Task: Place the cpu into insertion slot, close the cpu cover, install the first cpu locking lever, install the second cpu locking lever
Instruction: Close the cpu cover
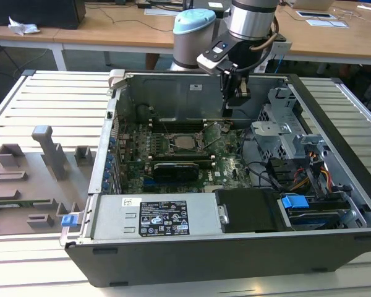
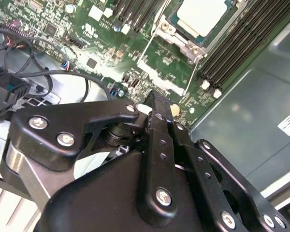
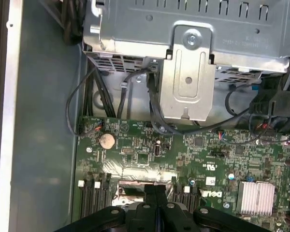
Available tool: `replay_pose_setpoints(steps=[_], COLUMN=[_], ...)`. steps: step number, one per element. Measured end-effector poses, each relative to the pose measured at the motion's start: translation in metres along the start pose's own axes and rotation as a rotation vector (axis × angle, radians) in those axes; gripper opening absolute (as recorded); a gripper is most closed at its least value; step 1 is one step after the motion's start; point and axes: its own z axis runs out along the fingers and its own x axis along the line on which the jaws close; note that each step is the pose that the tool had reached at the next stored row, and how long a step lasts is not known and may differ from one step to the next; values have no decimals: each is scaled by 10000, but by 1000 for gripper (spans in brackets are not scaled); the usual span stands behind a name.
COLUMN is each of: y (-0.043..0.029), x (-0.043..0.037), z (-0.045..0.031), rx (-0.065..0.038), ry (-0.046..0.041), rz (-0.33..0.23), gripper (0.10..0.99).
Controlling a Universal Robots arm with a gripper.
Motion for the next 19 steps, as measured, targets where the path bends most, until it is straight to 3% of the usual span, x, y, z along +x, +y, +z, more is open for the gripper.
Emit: replay_pose_setpoints(steps=[3, 13, 19], y=[81, 122, 199], x=[-1, -2, -3], z=[-3, -1, 6], rx=[5, 10, 12], ry=[-60, -119, -147], rz=[1, 2, 3], gripper=[106, 106, 106])
